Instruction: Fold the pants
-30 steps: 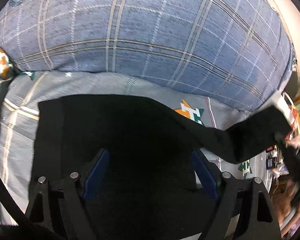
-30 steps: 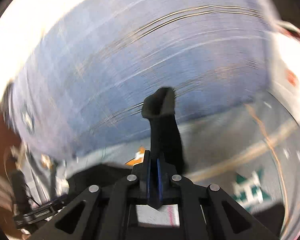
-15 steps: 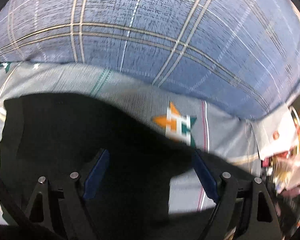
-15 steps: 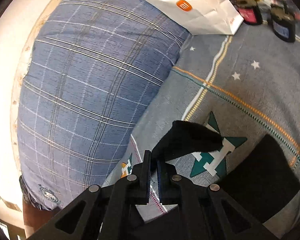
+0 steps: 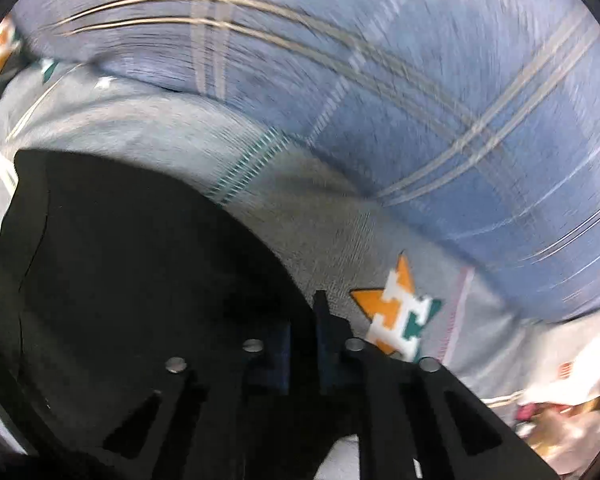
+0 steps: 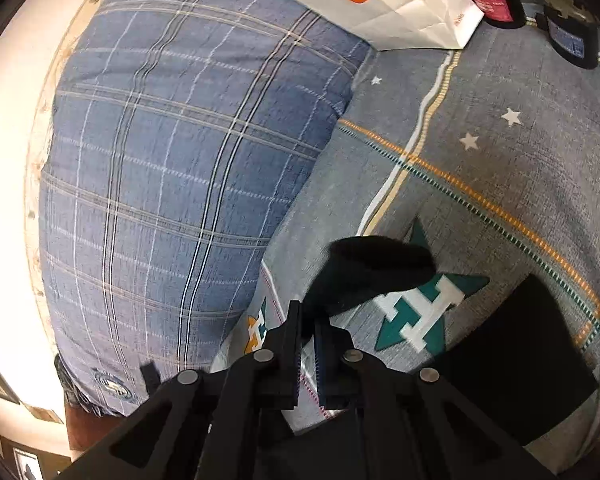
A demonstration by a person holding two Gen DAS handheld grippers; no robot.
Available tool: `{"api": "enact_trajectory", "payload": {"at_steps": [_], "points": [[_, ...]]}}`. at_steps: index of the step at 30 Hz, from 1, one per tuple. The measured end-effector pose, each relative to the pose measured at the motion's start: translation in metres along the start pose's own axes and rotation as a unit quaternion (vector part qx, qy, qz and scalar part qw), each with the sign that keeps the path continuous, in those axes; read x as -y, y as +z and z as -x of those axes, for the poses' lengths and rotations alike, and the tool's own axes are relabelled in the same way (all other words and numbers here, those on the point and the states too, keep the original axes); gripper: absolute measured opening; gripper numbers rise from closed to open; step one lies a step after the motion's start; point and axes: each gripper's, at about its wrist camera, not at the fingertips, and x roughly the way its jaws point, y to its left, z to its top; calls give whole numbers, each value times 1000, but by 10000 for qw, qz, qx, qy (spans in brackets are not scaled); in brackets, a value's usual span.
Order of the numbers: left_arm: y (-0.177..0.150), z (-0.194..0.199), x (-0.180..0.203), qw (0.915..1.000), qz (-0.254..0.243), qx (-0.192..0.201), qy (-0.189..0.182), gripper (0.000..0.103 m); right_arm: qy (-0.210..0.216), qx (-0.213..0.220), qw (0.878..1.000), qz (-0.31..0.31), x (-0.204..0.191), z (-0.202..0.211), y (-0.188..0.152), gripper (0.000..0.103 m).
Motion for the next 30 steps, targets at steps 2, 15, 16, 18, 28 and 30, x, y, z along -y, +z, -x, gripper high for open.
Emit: {"api": "enact_trajectory", "payload": {"at_steps": [2,15,16,18,28,30], "points": [[-6,26,-15,9987,118,164,-477,7,276,-207,9993,118,-3,-5,8,6],[-125,73,-97,9872,-142,151,-1581,7,421,-239,9841,1708,10,51,-8,6],[-133,68,-101,9881,-240,154,-1510,8,260,-317,9832,1779,19,53,-14,6],[-148,52,-113,9902,-319,57,-1358,8,-263,-645,9807,1828,41,46,-26,6],[-161,72,-119,9784,-468,272,-1997,8,-219,-154,9814,1903,69,87,-38,6],[-164,70,-116,9816,-704,297,-1752,8,-288,-309,9821,1834,74,81,-42,5]]}}
